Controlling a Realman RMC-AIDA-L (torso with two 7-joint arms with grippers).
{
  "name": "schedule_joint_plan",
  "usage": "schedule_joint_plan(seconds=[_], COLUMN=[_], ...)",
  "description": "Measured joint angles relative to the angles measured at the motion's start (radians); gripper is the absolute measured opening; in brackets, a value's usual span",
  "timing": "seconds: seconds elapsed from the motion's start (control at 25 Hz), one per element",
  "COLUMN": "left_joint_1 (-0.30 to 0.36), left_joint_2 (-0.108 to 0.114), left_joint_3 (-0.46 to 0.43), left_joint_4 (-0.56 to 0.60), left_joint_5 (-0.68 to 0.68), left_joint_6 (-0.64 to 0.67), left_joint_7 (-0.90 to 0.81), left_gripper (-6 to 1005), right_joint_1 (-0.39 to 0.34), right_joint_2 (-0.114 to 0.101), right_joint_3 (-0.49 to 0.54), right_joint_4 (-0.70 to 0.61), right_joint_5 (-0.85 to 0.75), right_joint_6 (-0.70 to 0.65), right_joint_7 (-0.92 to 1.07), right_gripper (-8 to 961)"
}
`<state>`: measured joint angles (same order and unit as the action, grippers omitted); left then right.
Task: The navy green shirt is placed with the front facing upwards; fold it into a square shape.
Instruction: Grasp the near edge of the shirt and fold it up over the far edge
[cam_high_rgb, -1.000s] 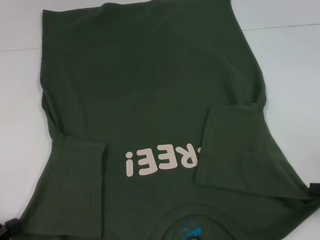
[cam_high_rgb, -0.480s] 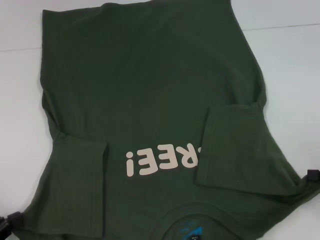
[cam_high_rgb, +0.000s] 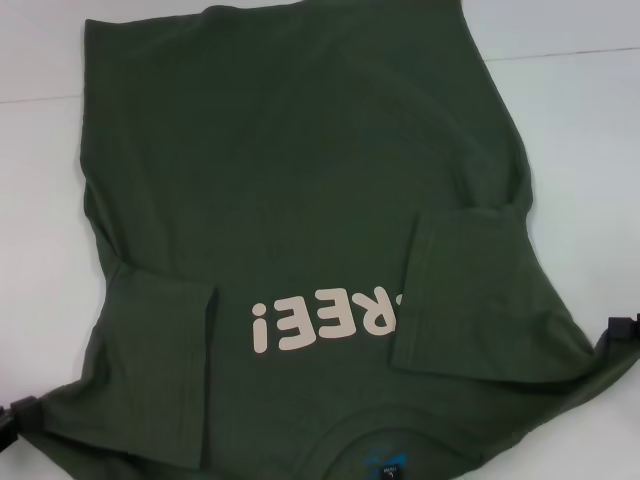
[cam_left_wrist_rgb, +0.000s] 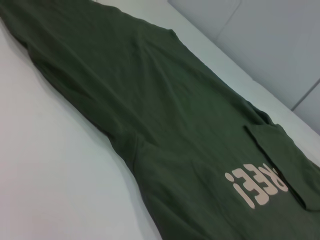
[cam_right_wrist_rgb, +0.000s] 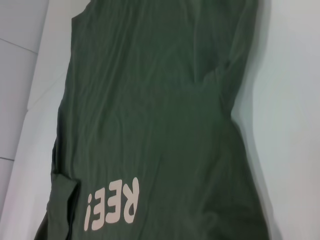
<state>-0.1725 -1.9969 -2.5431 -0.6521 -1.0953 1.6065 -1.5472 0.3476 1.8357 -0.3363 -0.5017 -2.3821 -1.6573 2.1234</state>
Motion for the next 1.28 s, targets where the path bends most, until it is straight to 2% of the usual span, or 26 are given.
schedule_joint_plan(seconds=[0.4,0.8,1.28], left_joint_1=[-0.042,-0.154,-0.292], left_joint_2=[0.007,0.011,0.06], left_joint_3=[-0.022,-0.056,-0.066], left_joint_4=[0.001,-0.001,0.009], left_joint_5=[-0.004,-0.002,-0.011], left_joint_6=[0.004,-0.029,-0.135], left_joint_7=[-0.019,-0.081,-0.192], left_gripper=[12,12,13], right_joint_1=[0.027,0.079,0.181], right_joint_2=[-0.005,-0.004,-0.001], right_joint_3=[0.035,0.054,0.061], right_joint_4=[-0.002,-0.002,0.0], right_joint_5=[0.005,0.033,0.077], right_joint_6=[-0.002,0.027,0.138], right_joint_7=[0.003,0.033,0.116], right_gripper=[54,54,54])
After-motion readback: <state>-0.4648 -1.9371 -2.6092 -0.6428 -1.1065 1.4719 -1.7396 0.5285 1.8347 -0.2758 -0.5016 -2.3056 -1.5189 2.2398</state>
